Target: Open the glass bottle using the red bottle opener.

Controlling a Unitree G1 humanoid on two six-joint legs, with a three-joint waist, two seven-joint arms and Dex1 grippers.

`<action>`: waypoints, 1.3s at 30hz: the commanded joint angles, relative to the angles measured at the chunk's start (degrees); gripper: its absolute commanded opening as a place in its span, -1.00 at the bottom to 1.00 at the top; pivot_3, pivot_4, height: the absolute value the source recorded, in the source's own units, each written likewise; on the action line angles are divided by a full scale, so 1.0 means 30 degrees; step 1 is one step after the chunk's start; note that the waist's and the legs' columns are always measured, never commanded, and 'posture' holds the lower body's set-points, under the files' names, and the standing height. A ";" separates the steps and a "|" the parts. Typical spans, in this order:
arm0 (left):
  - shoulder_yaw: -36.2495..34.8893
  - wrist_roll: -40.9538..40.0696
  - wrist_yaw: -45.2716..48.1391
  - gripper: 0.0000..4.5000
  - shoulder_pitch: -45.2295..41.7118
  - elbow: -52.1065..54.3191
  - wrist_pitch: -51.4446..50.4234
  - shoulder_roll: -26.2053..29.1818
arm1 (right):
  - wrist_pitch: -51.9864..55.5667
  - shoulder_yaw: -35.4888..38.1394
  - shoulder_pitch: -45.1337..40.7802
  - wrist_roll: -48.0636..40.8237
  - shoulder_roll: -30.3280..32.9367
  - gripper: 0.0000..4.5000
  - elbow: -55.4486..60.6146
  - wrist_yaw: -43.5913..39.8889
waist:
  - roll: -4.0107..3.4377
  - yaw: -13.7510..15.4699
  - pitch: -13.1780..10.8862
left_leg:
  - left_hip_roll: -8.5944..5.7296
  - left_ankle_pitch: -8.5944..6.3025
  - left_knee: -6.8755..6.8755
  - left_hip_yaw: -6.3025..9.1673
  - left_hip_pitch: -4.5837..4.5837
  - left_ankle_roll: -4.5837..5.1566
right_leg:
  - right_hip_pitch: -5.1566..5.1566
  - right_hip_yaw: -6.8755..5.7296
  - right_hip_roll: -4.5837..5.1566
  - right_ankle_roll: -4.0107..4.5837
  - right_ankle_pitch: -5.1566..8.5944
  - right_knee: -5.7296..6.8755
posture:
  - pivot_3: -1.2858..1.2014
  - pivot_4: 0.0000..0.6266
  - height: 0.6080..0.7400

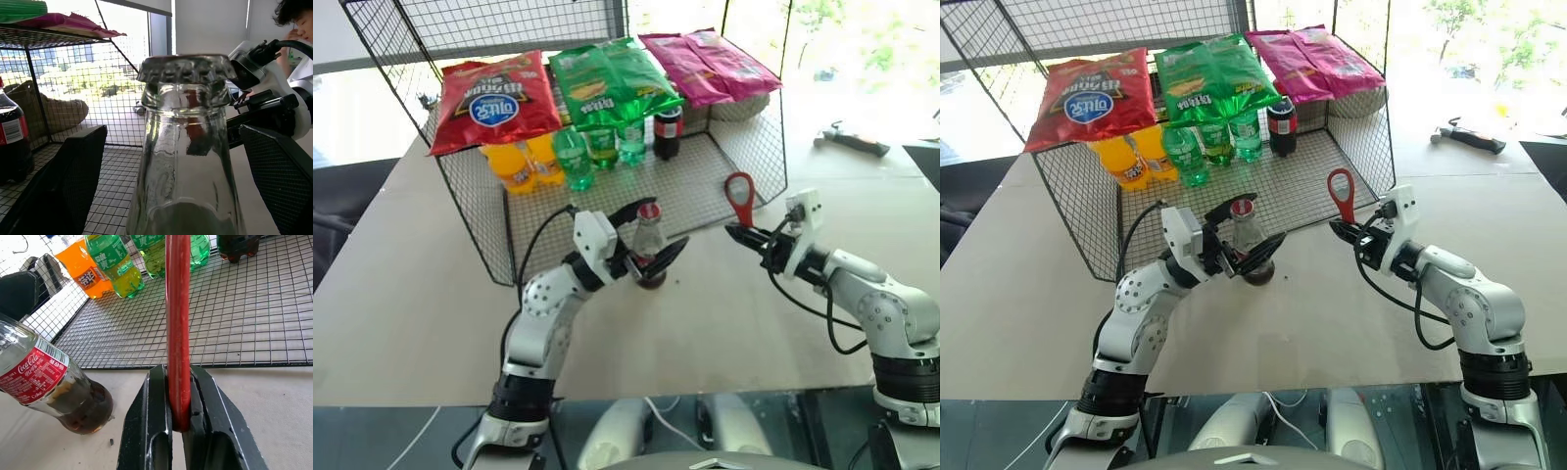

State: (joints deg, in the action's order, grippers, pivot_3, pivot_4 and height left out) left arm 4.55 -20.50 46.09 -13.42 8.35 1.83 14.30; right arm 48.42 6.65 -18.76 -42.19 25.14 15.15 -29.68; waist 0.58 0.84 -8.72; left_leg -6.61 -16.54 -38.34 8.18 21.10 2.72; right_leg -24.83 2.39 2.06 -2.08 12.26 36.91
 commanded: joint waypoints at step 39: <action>0.0465 -0.0436 -0.0409 -0.33 0.0161 0.0181 -0.1164 0.0916 | -2.7620 -0.9195 -0.3782 2.3231 -0.0053 -1.00 -0.7733 0.5642 | -0.0001 -0.0022 0.0133 | -0.0007 0.0018 0.0001 -0.0085 -0.0174 -0.0032 | 0.0084 0.0020 -0.0022 0.0001 -0.0003 0.0078 | 0.03 -0.52 0.92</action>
State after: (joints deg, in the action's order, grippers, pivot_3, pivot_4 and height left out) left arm 4.76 -22.78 44.79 -13.75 10.57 0.70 16.30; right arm -31.07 -19.26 -29.17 25.42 25.48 -8.08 -13.51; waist 0.58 0.77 -8.32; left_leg -6.63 -16.49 -38.33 7.93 20.57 2.62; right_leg -24.57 2.45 1.99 -2.07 12.25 37.15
